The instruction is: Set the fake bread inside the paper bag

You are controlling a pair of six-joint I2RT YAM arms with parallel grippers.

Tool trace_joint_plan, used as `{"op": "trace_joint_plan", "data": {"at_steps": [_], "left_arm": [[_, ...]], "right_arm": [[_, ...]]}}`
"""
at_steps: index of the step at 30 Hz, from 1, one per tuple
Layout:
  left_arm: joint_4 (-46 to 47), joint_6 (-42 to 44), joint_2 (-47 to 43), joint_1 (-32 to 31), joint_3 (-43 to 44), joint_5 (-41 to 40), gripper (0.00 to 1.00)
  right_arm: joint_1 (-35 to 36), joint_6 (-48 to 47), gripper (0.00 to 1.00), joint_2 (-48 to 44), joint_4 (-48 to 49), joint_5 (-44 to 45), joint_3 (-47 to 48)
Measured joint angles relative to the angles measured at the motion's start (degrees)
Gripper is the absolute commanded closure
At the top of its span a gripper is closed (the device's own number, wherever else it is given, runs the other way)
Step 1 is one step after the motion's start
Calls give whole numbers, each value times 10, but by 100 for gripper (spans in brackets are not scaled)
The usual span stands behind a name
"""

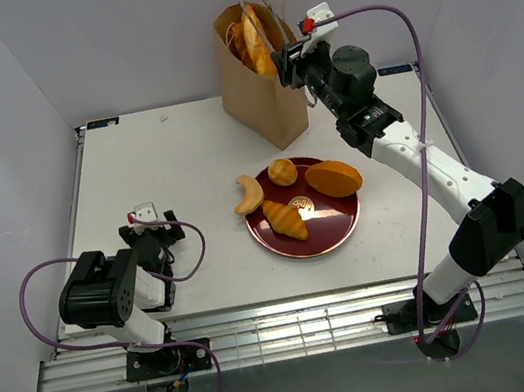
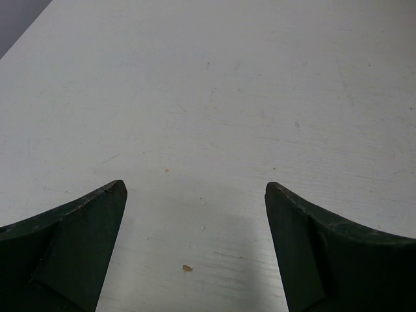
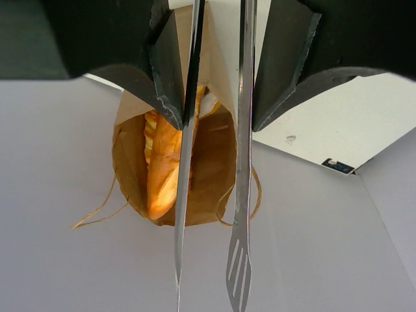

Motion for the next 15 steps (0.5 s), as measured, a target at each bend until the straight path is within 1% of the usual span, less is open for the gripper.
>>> {"op": "trace_joint_plan", "data": {"at_steps": [5, 9, 13, 15], "left_arm": [[0, 0, 0, 0, 0, 0, 2], [0, 0, 0, 0, 0, 0, 2], [0, 0, 0, 0, 0, 0, 2], [0, 0, 0, 0, 0, 0, 2]], "right_arm": [[0, 7, 50, -15, -16, -22, 2], [0, 13, 51, -55, -29, -44, -13], [0, 33, 51, -123, -33, -61, -64], [0, 43, 51, -164, -33, -73, -106]]}}
